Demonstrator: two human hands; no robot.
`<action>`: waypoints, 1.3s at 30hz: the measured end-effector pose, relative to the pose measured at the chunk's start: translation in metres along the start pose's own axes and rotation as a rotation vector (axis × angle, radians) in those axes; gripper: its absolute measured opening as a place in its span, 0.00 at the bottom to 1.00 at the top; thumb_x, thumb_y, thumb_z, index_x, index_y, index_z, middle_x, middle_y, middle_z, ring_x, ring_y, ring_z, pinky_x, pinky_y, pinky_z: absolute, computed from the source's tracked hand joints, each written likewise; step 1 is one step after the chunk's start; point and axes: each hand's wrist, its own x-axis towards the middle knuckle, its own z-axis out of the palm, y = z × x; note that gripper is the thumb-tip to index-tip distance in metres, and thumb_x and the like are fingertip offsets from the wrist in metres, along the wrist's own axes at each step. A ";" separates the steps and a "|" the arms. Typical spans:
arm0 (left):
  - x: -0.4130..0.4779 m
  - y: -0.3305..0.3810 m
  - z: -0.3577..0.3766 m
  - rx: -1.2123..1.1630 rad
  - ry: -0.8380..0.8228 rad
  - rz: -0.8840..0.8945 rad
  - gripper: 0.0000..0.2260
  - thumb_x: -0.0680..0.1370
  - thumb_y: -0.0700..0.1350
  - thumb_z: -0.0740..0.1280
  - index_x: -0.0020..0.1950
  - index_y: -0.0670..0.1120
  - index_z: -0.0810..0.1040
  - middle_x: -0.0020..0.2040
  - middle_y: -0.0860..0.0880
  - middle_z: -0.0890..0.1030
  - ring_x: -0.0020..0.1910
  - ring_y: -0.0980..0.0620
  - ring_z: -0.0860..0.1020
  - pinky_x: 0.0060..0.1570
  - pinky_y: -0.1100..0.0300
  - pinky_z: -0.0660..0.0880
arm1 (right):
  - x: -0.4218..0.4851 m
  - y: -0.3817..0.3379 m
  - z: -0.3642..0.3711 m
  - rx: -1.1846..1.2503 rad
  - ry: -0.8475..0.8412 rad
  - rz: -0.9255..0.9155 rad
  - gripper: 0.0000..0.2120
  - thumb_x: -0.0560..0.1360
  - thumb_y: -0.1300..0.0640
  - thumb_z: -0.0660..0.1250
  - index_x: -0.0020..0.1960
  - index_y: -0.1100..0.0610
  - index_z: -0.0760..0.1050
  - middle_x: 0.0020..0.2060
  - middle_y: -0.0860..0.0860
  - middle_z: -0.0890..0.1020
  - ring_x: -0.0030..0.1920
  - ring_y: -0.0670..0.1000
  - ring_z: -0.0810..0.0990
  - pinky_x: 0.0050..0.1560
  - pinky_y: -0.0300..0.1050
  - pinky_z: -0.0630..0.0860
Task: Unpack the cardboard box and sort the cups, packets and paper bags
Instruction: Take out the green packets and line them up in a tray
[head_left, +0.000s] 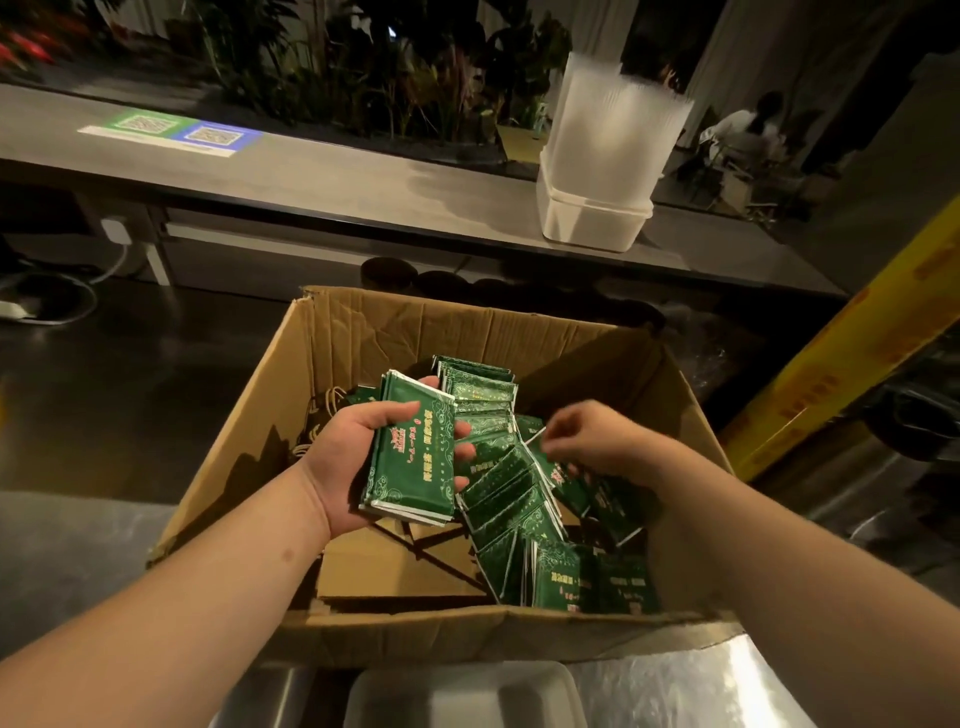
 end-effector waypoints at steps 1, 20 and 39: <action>0.001 0.000 -0.001 -0.003 0.003 -0.004 0.23 0.78 0.45 0.62 0.73 0.51 0.74 0.63 0.34 0.78 0.59 0.35 0.78 0.61 0.35 0.73 | -0.001 0.019 0.000 -0.088 -0.092 0.059 0.06 0.80 0.60 0.68 0.56 0.57 0.79 0.47 0.52 0.83 0.40 0.47 0.81 0.36 0.37 0.77; 0.003 0.001 0.000 0.029 0.025 -0.025 0.23 0.79 0.48 0.63 0.74 0.48 0.73 0.60 0.35 0.79 0.55 0.37 0.79 0.55 0.39 0.77 | 0.000 0.081 0.026 -0.843 -0.320 0.182 0.16 0.74 0.57 0.77 0.60 0.59 0.82 0.55 0.54 0.83 0.58 0.55 0.81 0.59 0.50 0.80; 0.002 0.000 0.000 0.019 0.083 0.000 0.20 0.79 0.50 0.63 0.71 0.51 0.78 0.67 0.36 0.79 0.63 0.35 0.78 0.64 0.35 0.72 | -0.010 0.000 -0.005 0.381 -0.183 -0.039 0.02 0.80 0.62 0.68 0.48 0.61 0.77 0.41 0.54 0.82 0.41 0.50 0.80 0.41 0.44 0.74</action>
